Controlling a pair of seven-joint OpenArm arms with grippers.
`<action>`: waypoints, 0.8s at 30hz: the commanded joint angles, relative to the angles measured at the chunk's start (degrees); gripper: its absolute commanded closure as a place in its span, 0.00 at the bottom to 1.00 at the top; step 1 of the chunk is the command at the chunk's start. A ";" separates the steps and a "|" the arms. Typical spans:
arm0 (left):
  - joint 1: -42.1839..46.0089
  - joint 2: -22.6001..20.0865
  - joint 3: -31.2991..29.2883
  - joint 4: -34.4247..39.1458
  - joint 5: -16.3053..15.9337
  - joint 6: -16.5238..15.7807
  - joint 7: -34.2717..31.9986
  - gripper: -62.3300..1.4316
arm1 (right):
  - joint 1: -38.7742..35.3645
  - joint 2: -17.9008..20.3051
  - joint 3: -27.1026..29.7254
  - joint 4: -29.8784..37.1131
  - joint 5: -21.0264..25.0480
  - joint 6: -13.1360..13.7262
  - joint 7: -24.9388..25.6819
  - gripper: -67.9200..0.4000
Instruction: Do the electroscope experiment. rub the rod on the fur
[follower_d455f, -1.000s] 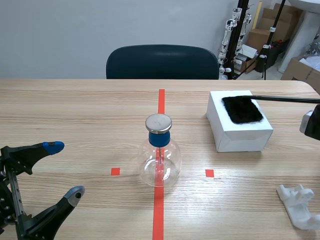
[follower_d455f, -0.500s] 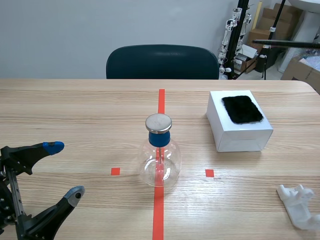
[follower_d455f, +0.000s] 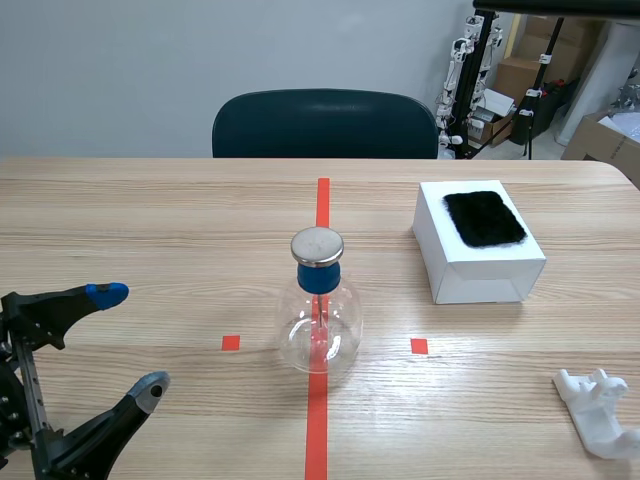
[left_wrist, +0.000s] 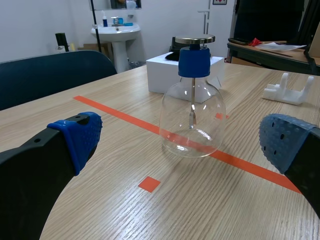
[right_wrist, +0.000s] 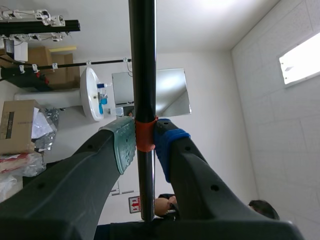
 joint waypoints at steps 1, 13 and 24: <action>-0.17 -0.48 -0.07 0.87 -0.76 -0.11 -1.07 0.00 | -2.47 -2.23 1.66 1.38 -1.16 -0.87 1.75 0.99; -0.17 -0.48 -0.07 0.87 -0.74 -0.11 -1.07 0.00 | -26.05 -14.97 4.50 14.27 -4.83 -7.82 13.73 0.99; -0.17 -0.48 -0.07 0.87 -0.74 -0.11 -1.05 0.00 | -36.74 -19.10 4.50 15.06 -3.13 -19.39 24.57 0.99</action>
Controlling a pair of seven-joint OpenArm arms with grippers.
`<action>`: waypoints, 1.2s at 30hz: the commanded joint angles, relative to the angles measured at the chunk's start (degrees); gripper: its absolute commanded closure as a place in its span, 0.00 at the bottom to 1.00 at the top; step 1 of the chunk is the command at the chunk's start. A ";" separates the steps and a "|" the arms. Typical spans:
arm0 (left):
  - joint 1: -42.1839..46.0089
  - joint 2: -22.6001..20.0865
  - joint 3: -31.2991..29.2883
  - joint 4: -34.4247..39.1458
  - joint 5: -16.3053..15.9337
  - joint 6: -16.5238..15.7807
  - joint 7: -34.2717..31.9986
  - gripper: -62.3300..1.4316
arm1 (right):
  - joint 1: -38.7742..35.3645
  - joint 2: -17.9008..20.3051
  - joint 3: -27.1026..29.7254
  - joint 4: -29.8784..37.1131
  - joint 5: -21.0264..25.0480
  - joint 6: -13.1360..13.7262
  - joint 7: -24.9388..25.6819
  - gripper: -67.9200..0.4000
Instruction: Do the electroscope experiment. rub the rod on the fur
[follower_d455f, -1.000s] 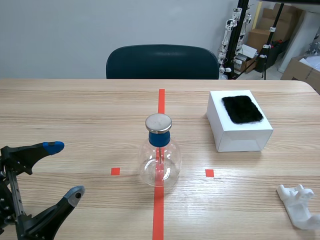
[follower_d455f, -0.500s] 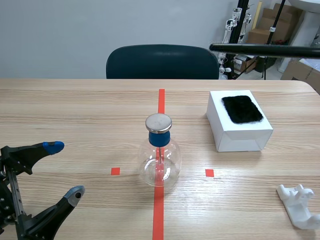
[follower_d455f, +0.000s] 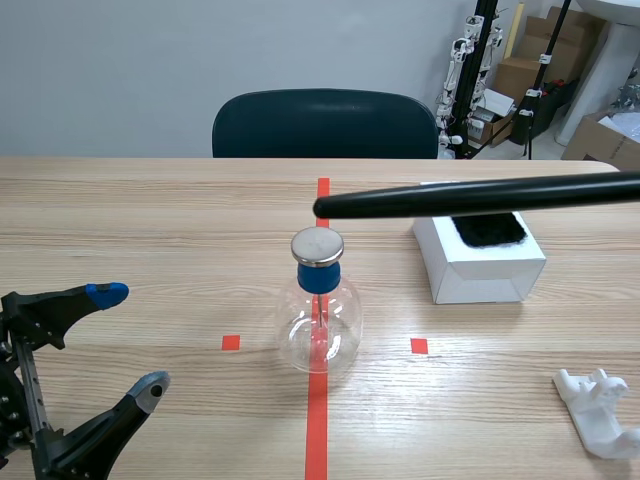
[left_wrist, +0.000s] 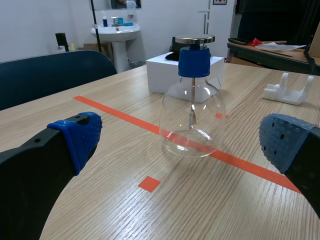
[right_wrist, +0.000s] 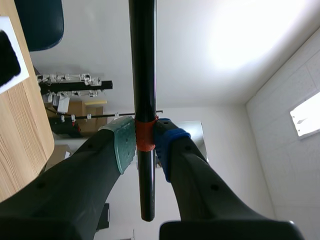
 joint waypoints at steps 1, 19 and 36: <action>-0.17 -0.48 -0.07 0.87 -0.76 -0.11 -1.05 0.00 | -1.29 -0.46 0.74 0.39 1.42 -1.68 0.98 0.99; -0.17 -0.48 -0.07 0.87 -0.79 -0.11 -1.07 0.00 | -2.03 -1.05 0.74 0.39 1.70 -2.45 2.23 0.99; -0.17 -0.48 -0.07 0.87 -0.79 -0.11 -1.07 0.00 | -2.03 -1.05 0.74 0.39 1.70 -2.45 2.43 0.99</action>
